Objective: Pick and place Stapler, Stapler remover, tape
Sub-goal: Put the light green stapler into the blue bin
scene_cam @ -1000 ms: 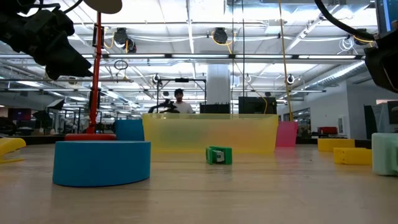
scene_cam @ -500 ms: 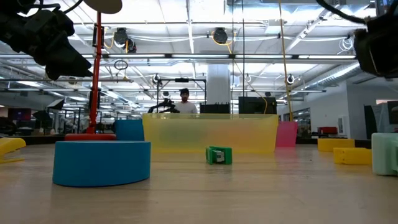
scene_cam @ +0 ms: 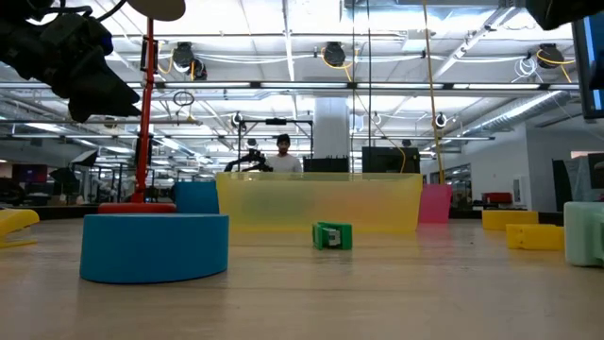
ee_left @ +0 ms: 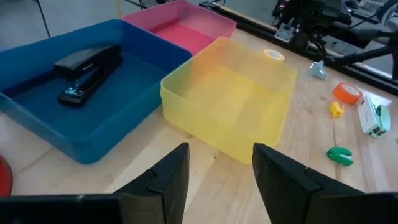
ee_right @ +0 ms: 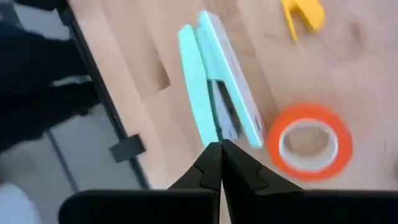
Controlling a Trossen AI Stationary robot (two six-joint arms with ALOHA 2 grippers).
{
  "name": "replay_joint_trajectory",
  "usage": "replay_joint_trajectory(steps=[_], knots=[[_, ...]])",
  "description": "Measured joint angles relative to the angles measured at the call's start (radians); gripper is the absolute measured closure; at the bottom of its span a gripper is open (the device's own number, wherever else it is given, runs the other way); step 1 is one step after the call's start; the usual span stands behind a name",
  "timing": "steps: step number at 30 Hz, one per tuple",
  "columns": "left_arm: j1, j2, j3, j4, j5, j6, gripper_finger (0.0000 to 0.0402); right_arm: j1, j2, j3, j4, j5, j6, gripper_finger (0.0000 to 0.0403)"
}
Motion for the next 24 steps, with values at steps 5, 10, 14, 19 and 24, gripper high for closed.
replay_joint_trajectory(steps=[5, 10, 14, 19, 24], knots=[[0.0, 0.0, 0.0, 0.0, -0.002, -0.008, 0.0227, -0.023, 0.021, -0.036, 0.036, 0.002, -0.146, 0.0403], [0.0, 0.0, 0.0, 0.001, -0.009, -0.022, 0.0227, -0.071, 0.02, -0.058, 0.045, -0.03, -0.177, 0.0403], [0.0, 0.0, 0.0, 0.001, -0.009, -0.025, 0.0227, -0.117, 0.02, -0.059, 0.038, -0.054, -0.199, 0.0399], [0.0, 0.0, 0.0, 0.001, -0.009, -0.025, 0.0227, -0.151, 0.02, -0.059, 0.042, -0.078, -0.244, 0.0353], [0.0, 0.0, 0.0, 0.0, -0.009, -0.025, 0.0227, -0.157, 0.02, -0.059, 0.051, -0.11, -0.251, 0.0267]])
